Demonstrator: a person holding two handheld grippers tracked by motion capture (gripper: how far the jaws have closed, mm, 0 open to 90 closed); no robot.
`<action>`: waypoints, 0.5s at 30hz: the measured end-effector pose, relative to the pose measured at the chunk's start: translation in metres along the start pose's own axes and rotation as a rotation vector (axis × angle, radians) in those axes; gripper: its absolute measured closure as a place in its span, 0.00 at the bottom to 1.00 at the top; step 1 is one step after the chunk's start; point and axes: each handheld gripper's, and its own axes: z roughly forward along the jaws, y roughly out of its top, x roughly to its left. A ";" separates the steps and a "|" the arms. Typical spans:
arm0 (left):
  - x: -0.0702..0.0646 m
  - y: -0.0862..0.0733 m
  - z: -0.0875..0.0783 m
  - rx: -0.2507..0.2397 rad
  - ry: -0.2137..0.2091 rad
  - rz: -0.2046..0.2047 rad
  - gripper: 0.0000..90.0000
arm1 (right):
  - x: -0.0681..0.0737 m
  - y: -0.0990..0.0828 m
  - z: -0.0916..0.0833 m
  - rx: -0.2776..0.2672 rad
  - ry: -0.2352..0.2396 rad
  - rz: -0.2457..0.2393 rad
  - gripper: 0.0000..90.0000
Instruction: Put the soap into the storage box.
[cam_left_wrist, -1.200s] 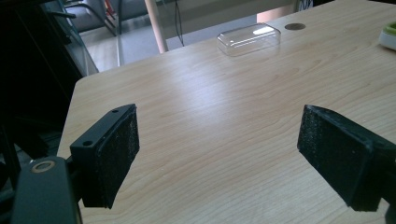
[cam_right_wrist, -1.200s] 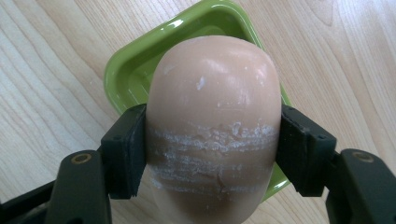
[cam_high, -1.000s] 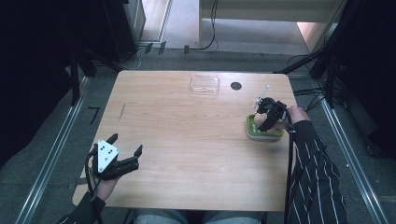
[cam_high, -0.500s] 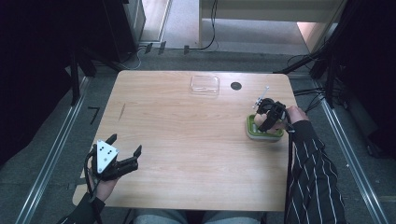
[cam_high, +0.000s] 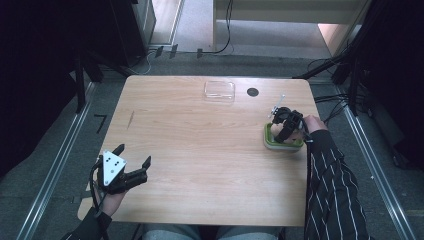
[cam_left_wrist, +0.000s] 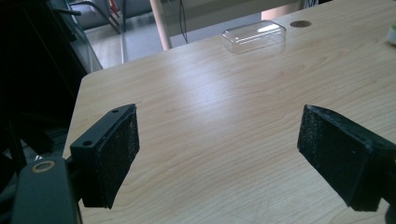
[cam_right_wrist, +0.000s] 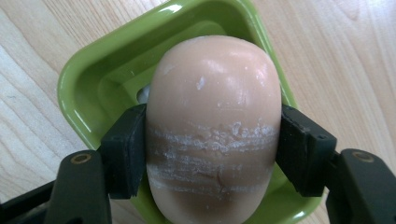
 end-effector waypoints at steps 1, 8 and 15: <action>0.000 0.000 0.000 0.000 0.000 0.000 0.15 | 0.001 0.000 0.001 0.005 -0.005 -0.004 0.37; 0.000 0.000 0.000 0.000 0.001 0.000 0.15 | 0.005 0.004 0.003 -0.002 -0.020 -0.027 0.37; 0.000 0.000 0.000 -0.003 0.000 0.001 0.15 | 0.005 0.005 0.003 -0.002 -0.022 -0.035 0.37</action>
